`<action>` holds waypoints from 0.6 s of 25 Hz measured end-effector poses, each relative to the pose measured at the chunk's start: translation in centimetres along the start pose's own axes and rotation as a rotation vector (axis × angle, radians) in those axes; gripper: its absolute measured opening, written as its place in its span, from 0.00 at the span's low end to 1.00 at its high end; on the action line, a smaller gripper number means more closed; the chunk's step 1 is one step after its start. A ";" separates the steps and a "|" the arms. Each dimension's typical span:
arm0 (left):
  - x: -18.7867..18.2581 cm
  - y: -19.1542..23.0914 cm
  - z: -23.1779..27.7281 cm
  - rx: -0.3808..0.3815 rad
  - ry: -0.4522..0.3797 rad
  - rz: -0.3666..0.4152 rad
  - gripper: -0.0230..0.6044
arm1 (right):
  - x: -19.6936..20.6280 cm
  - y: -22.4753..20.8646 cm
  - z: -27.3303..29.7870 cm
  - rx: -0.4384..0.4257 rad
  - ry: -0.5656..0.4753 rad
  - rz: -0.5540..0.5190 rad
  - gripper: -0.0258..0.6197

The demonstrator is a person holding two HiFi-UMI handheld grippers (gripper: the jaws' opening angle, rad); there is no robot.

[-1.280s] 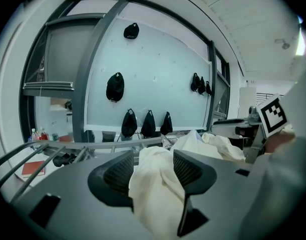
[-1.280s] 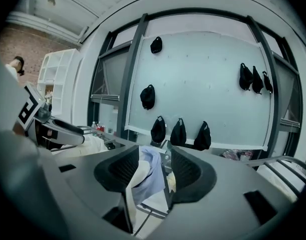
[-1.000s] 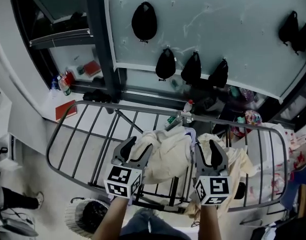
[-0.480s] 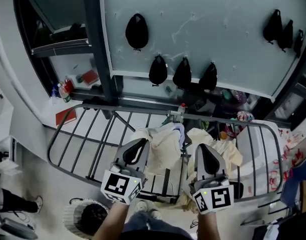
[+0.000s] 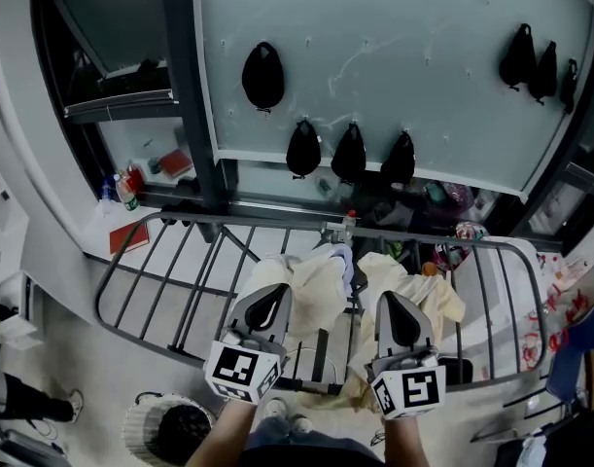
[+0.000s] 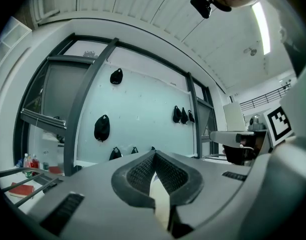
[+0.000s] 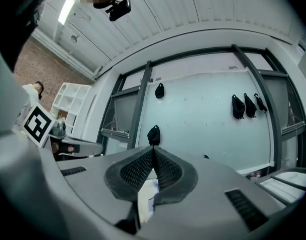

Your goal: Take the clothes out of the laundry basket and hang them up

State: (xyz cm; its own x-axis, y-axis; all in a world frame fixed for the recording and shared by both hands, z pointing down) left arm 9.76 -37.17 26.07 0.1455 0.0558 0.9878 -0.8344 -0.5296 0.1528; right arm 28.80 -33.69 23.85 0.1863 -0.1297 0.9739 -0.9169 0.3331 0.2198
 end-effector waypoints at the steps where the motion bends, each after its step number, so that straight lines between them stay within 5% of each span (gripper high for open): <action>1: 0.0 -0.1 0.1 0.003 0.000 0.000 0.07 | 0.1 -0.1 -0.1 0.007 0.007 -0.008 0.04; 15: 0.3 -0.5 1.2 0.046 0.019 0.005 0.07 | 0.8 -1.4 0.0 0.049 0.029 0.007 0.04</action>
State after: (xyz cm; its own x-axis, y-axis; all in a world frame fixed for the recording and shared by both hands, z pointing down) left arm 10.86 -37.95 26.20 0.1306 0.0691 0.9890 -0.8099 -0.5679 0.1467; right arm 30.24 -34.25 24.34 0.1899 -0.0999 0.9767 -0.9341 0.2879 0.2111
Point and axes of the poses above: the fingertips, and each gripper's own axes: z forward along the fingers, y to its left, x out of its underside, the point moved 4 cm from there along -z, backward along the fingers, and after that the axes turned 7 degrees about -z, right-handed, at the moved point
